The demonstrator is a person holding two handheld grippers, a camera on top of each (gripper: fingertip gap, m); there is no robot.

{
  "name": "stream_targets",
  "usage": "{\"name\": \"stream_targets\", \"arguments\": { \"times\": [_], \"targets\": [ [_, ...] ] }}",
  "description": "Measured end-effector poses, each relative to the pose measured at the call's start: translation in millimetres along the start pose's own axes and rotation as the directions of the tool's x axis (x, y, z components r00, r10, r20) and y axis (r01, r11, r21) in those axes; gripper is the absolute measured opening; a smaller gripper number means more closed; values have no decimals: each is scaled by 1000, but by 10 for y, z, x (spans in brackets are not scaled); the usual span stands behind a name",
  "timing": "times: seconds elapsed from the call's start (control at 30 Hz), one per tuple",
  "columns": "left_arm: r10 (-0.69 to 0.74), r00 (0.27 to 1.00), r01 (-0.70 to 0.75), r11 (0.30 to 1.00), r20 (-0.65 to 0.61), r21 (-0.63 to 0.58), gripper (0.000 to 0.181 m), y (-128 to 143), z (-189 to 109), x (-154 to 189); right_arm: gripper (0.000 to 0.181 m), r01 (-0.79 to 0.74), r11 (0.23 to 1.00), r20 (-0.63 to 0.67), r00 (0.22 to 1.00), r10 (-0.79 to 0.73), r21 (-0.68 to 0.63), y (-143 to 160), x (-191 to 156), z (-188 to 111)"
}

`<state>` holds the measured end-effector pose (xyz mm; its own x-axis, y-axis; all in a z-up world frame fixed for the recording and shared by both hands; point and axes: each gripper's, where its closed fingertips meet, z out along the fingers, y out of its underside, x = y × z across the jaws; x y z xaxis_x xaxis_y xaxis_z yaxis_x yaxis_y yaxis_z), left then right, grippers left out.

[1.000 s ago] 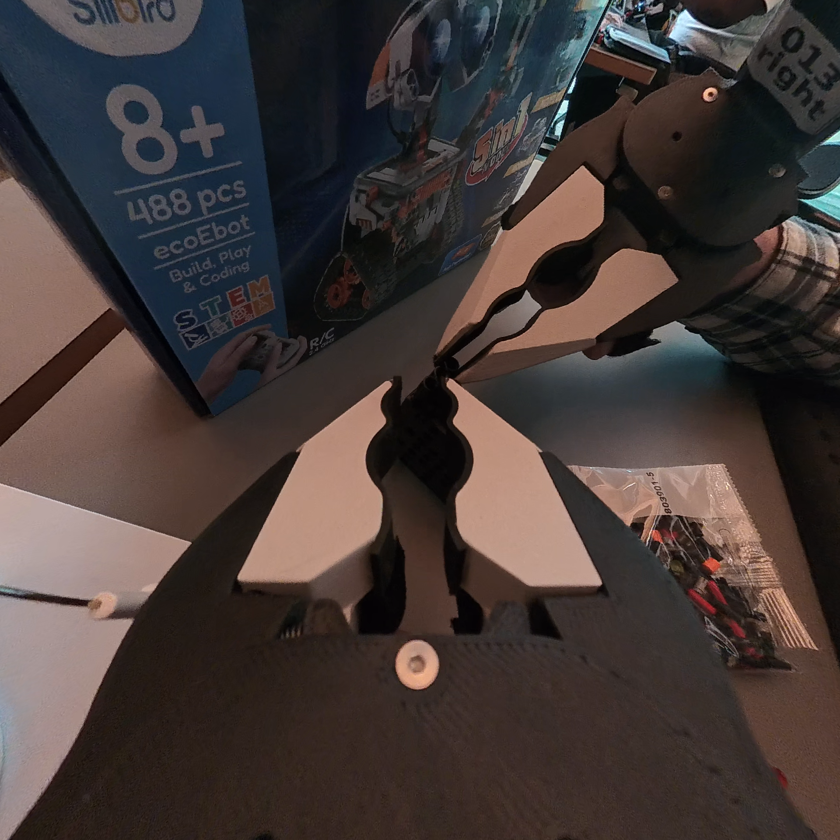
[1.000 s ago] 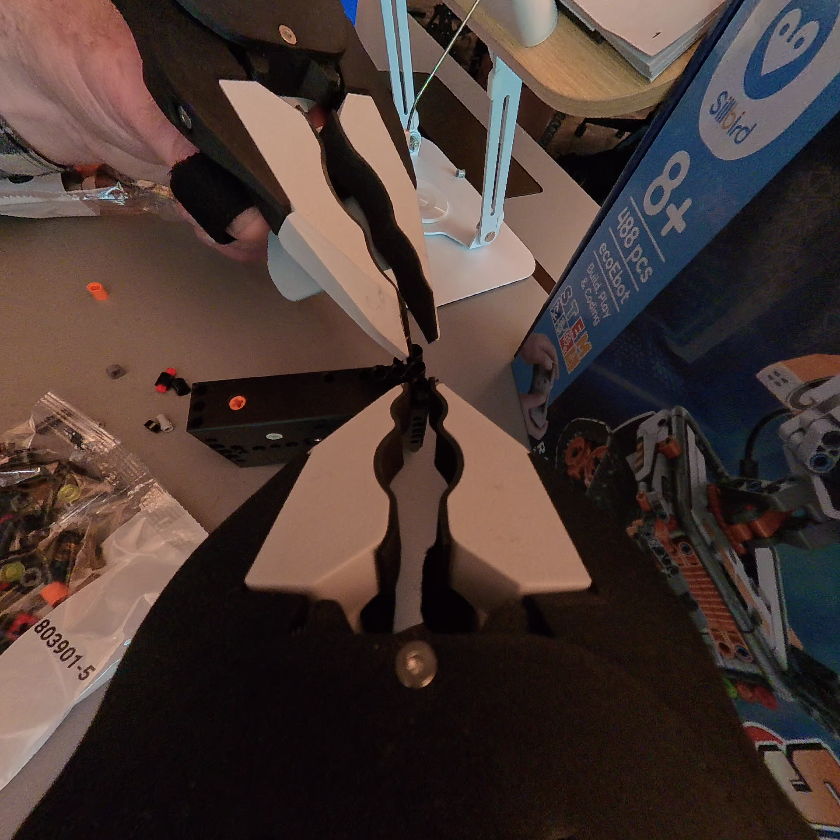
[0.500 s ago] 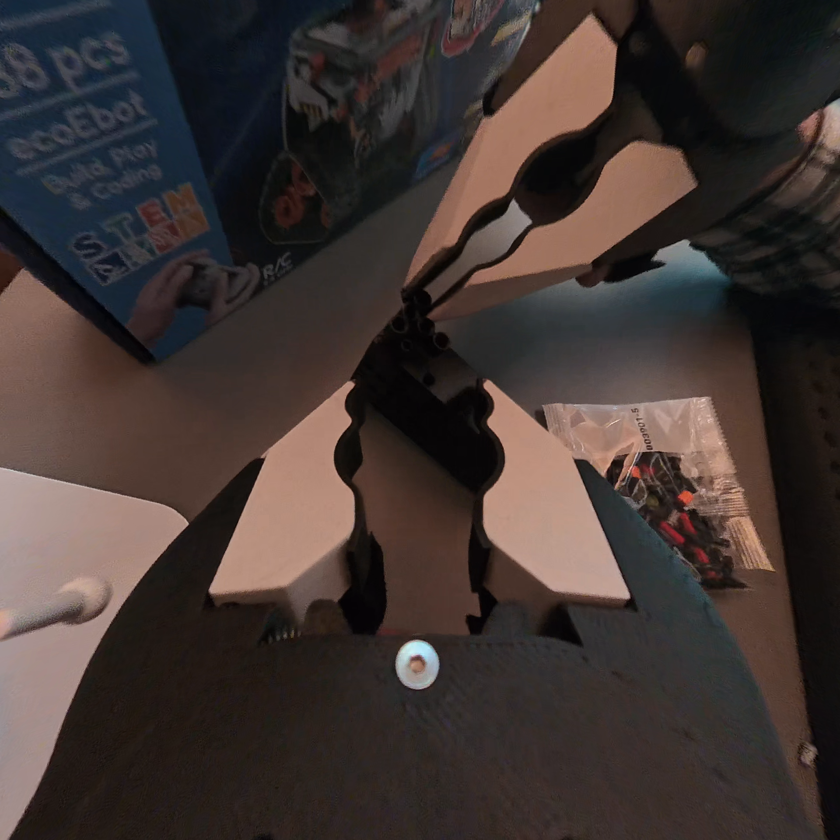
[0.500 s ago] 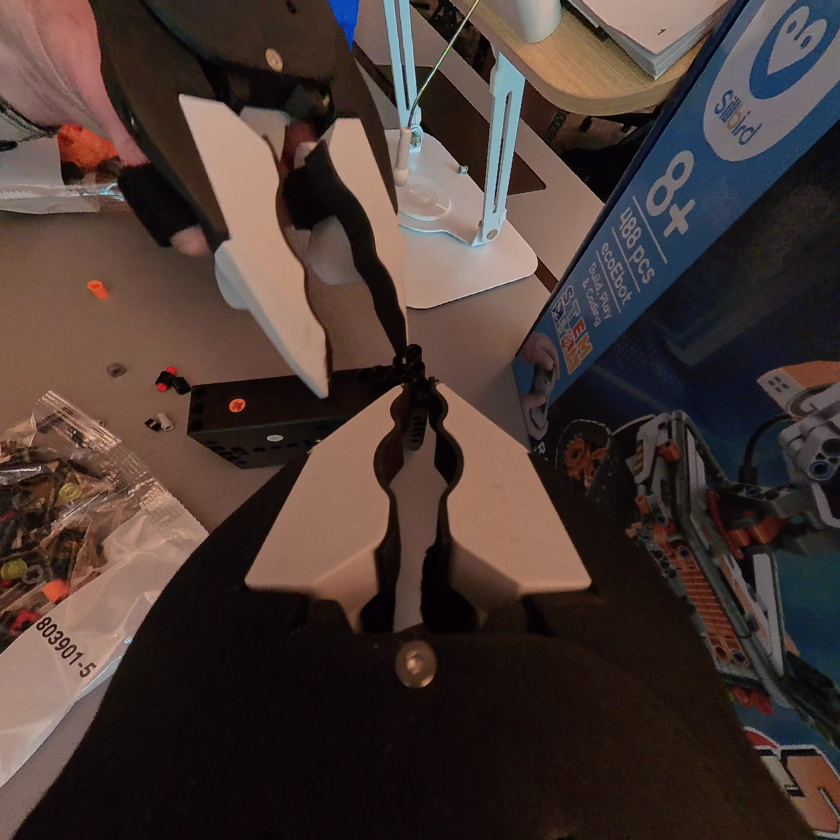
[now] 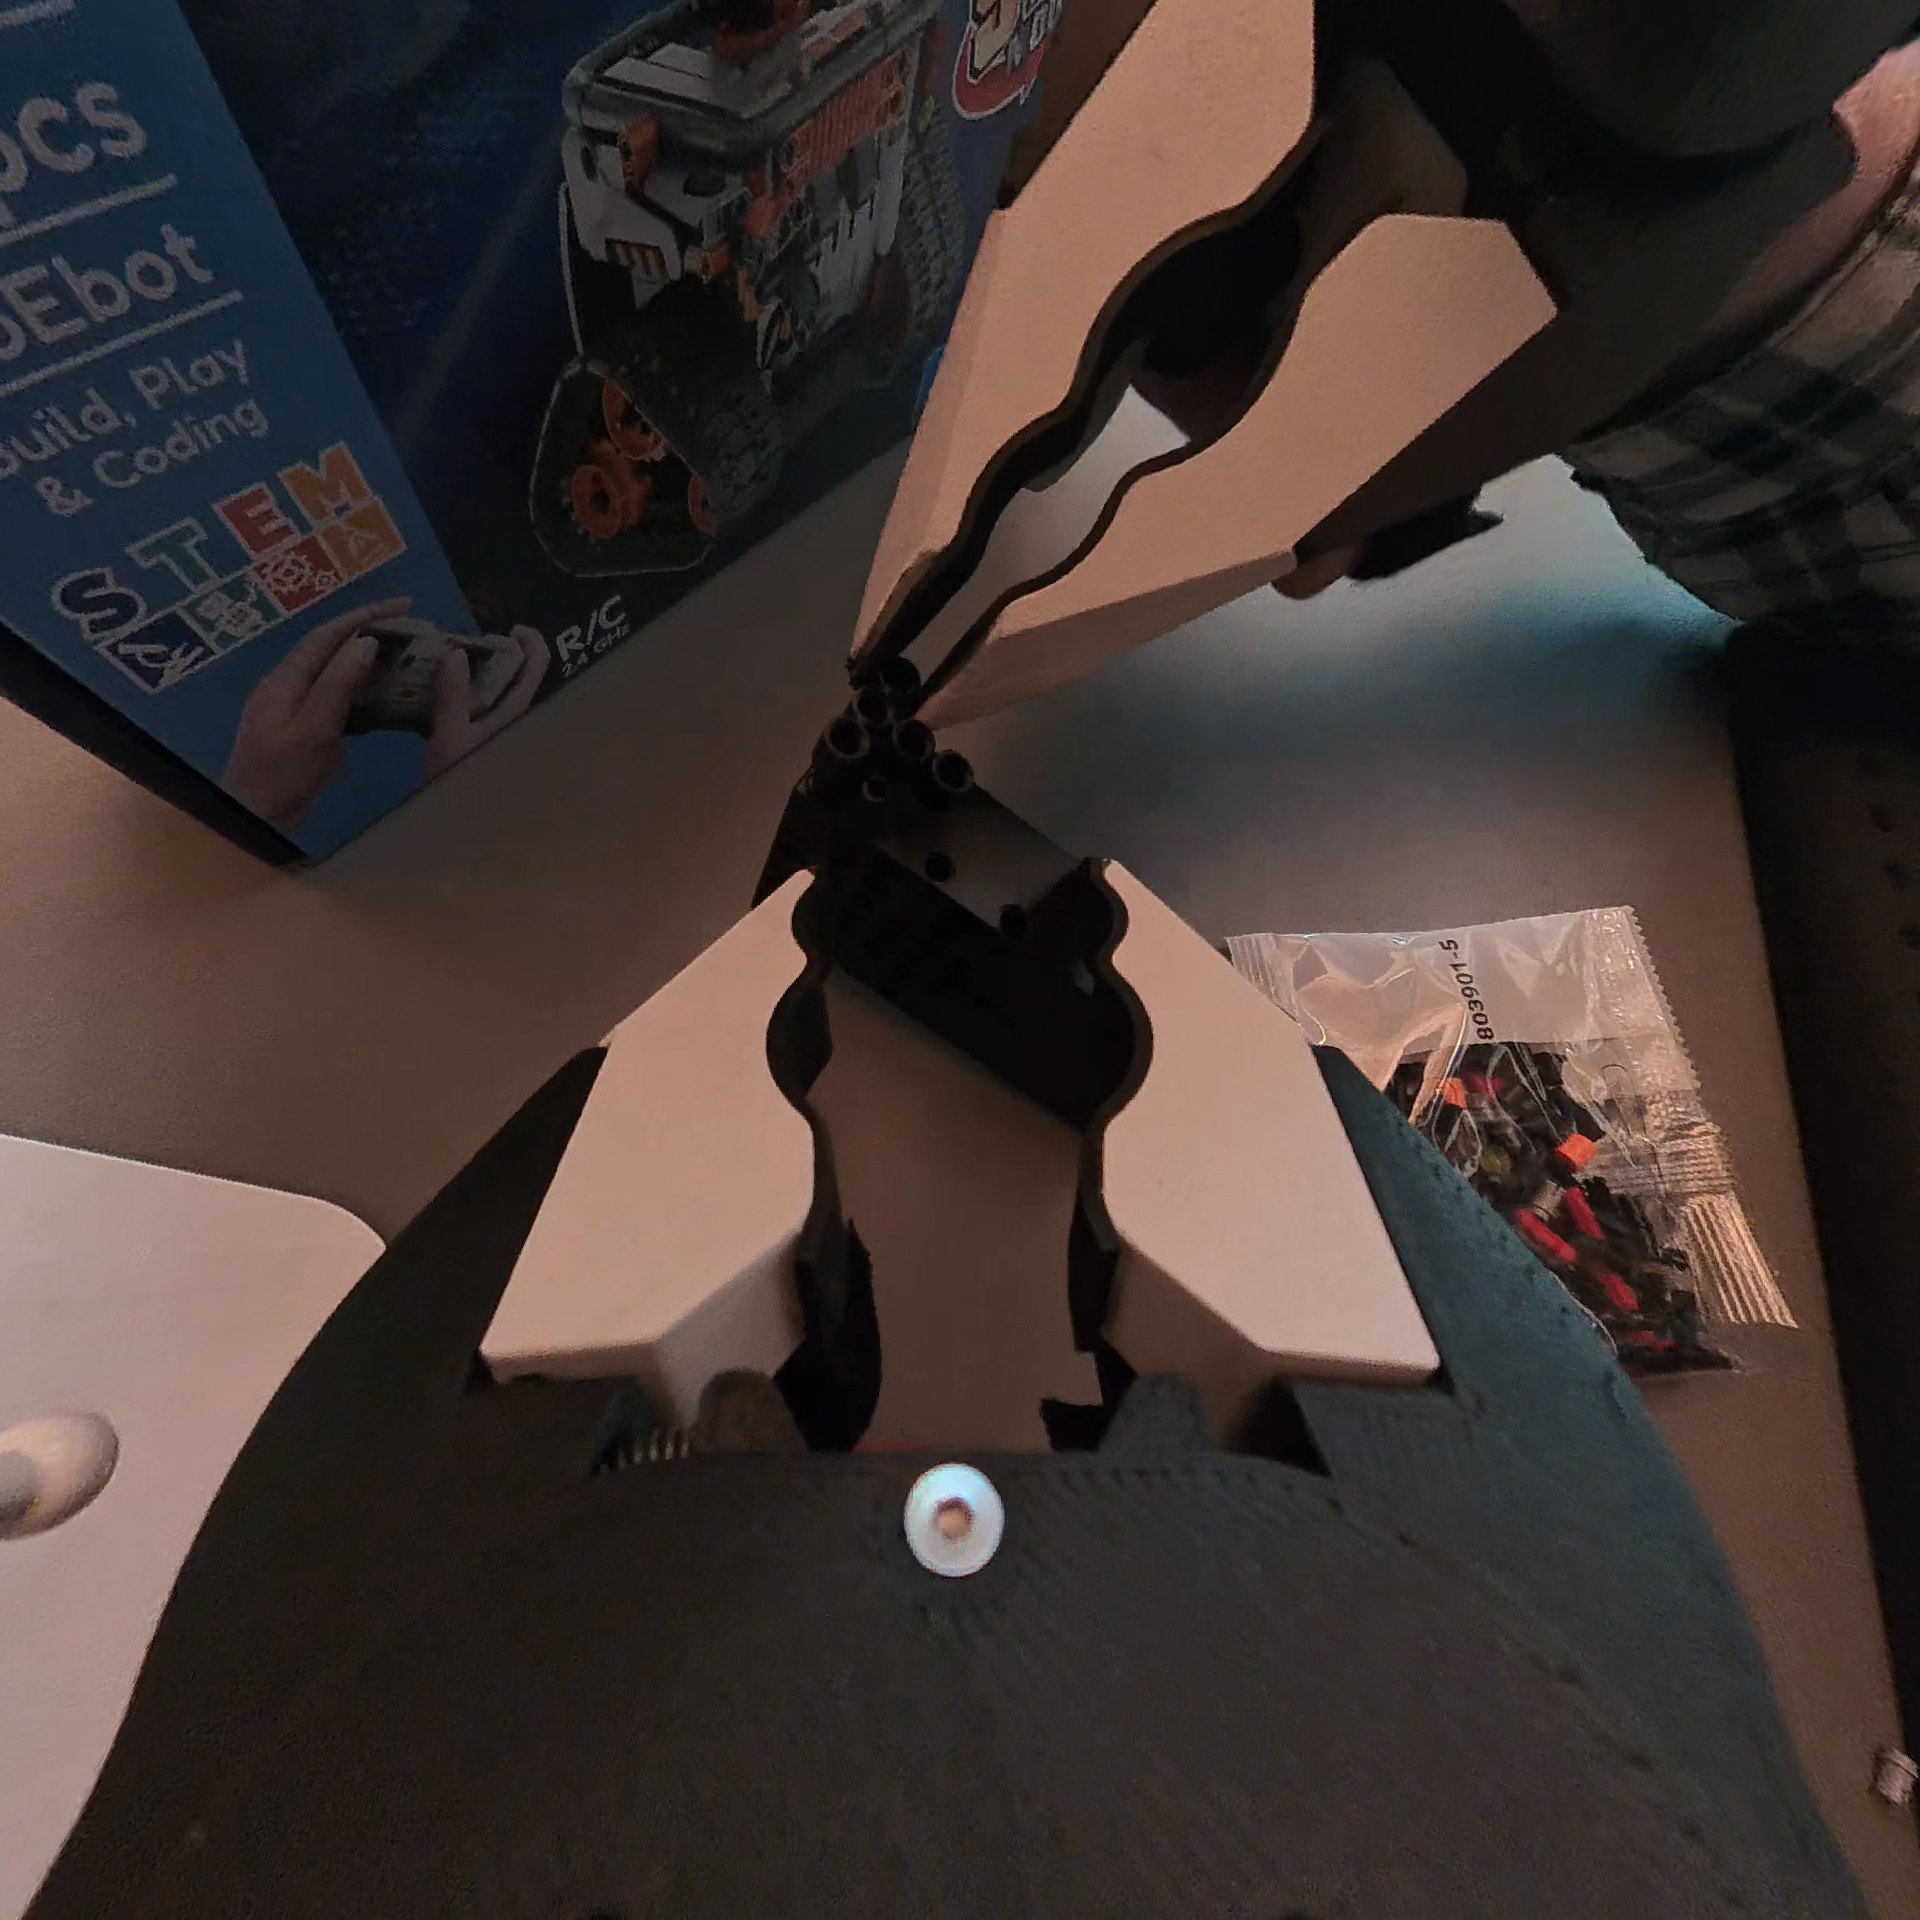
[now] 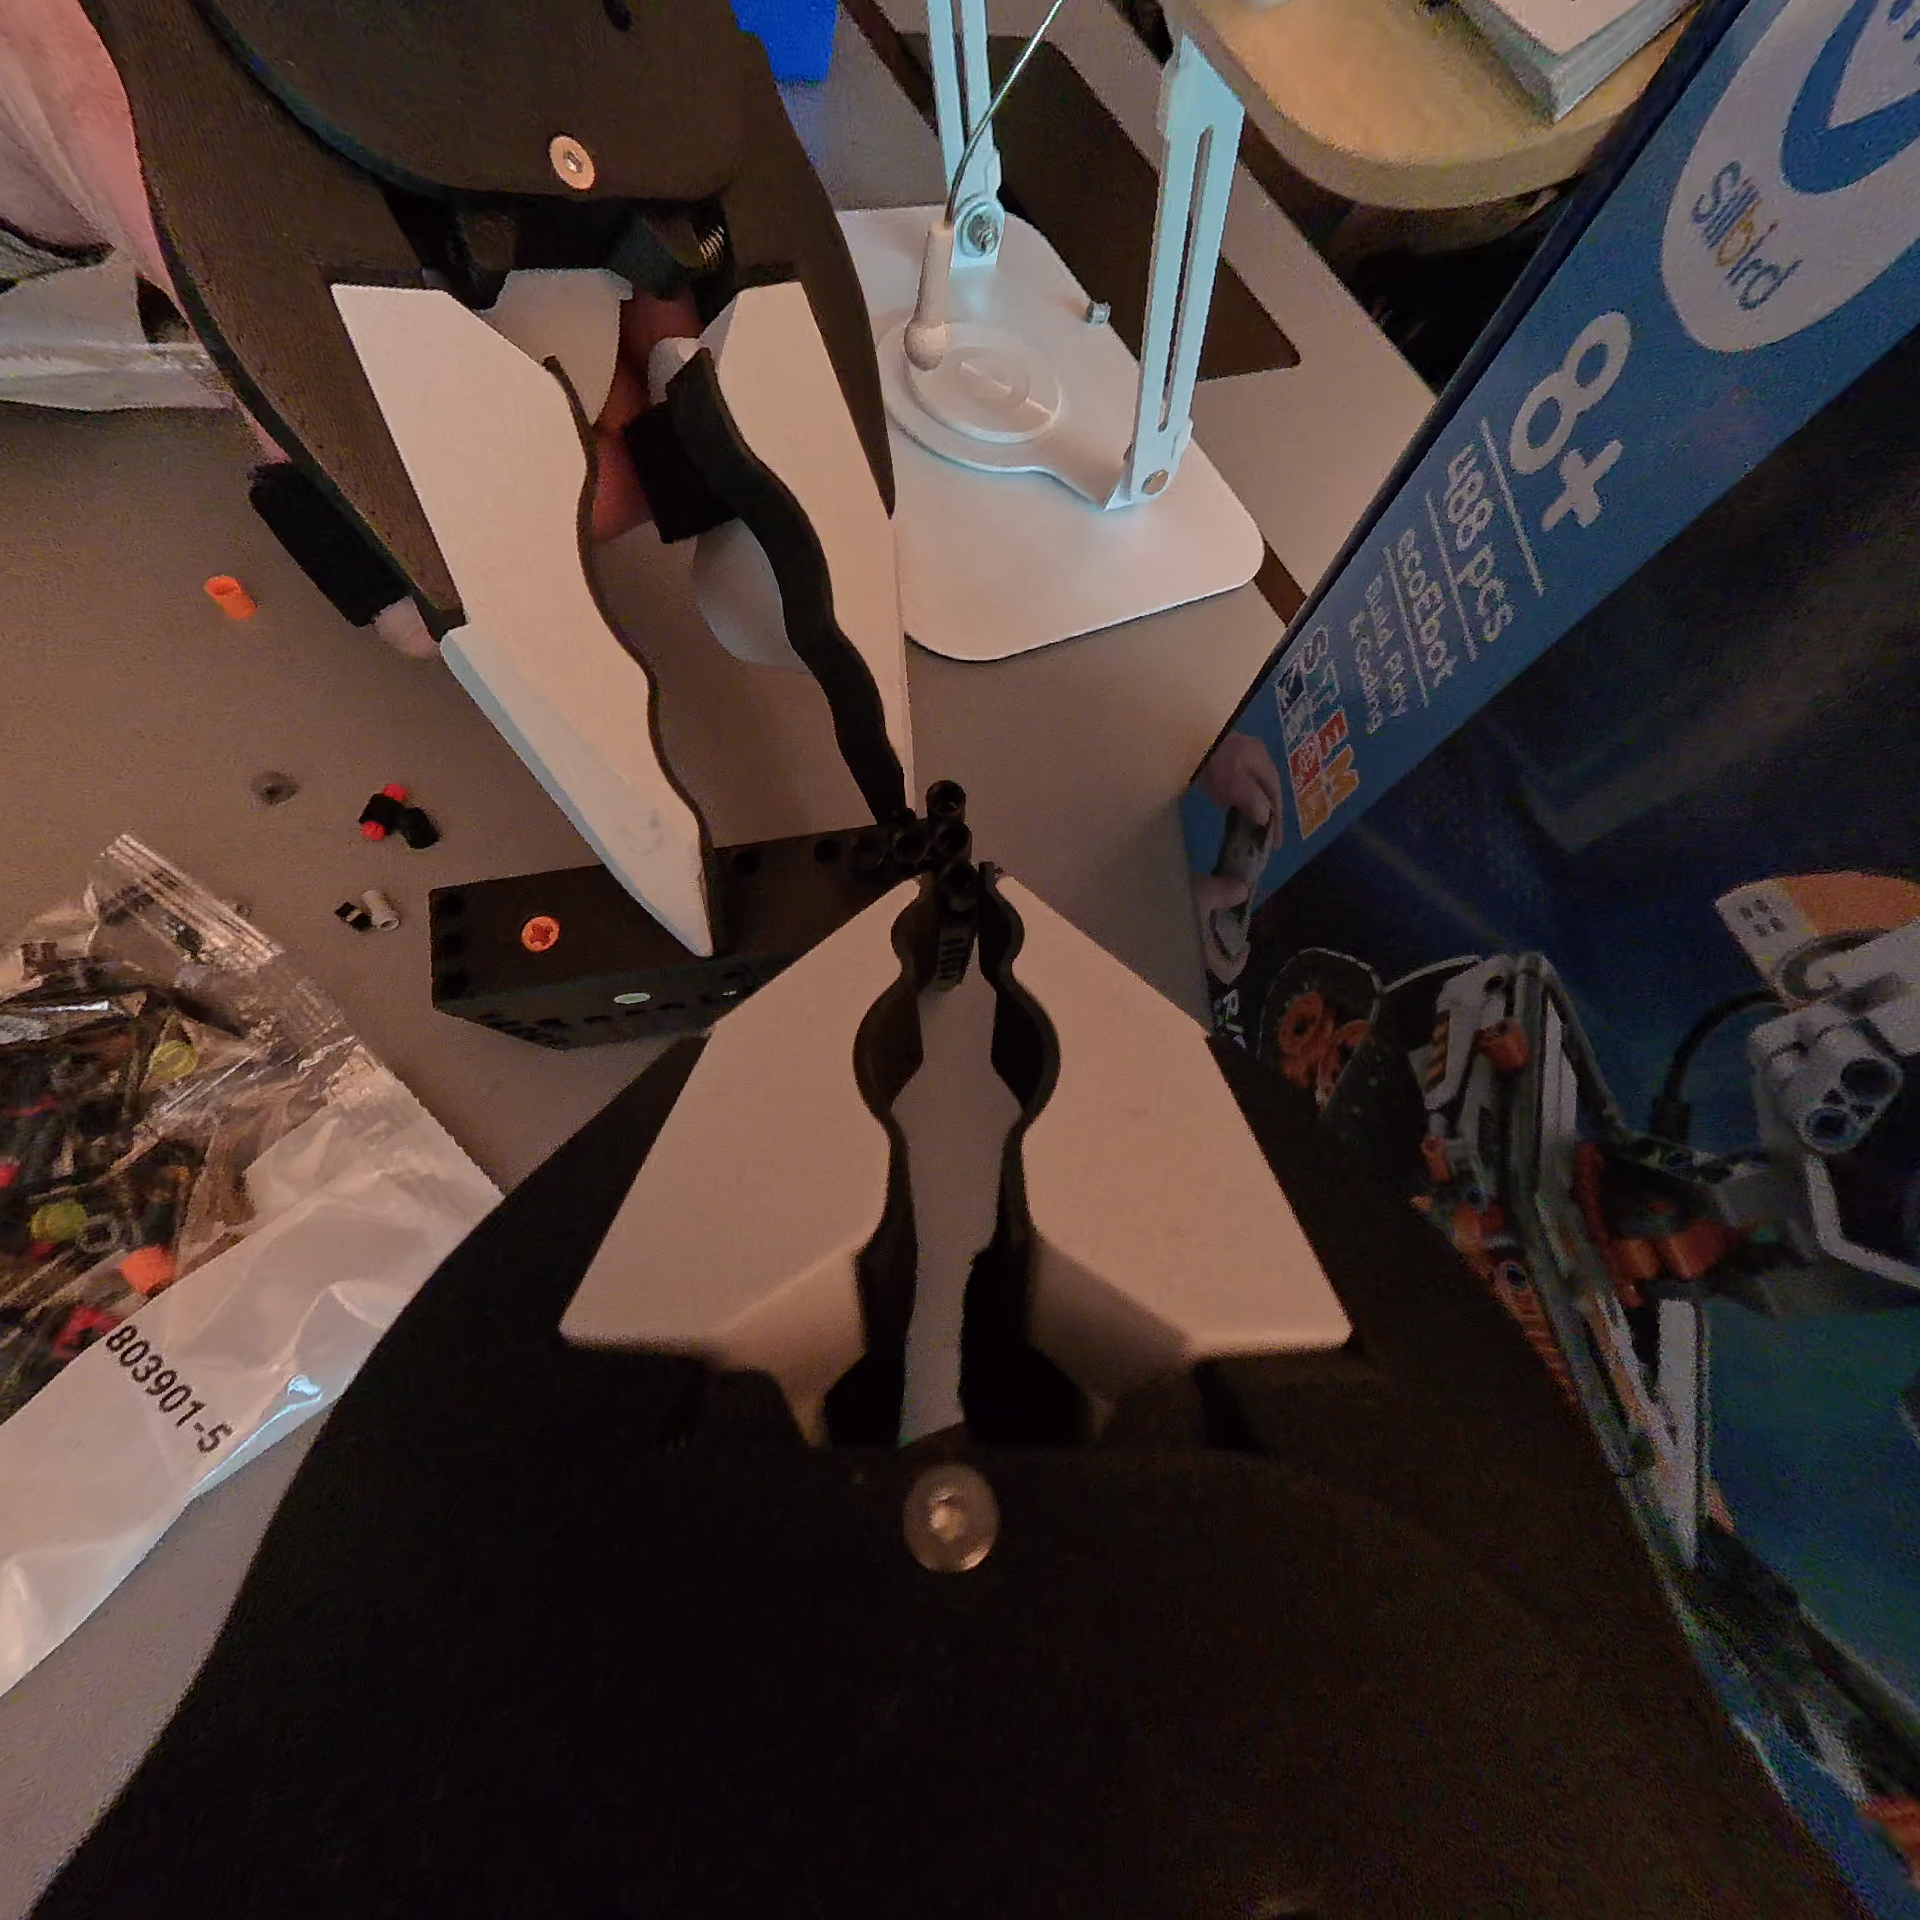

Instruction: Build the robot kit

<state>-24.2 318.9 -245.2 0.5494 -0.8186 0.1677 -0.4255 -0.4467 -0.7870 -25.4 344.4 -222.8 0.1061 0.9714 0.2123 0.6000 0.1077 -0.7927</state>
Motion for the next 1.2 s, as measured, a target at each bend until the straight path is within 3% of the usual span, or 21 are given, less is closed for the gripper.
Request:
{"name": "stream_targets", "arguments": {
  "times": [0.63,1.2],
  "targets": [
    [-11,999,12,1000,-39,14,49,24,30,32,5,-7,980,169,985,42,-199,50,4,-17],
    [-21,998,22,1000,-61,9,48,42,42,58,5,-12,982,196,979,50,-191,72,16,-42]
  ]
}}
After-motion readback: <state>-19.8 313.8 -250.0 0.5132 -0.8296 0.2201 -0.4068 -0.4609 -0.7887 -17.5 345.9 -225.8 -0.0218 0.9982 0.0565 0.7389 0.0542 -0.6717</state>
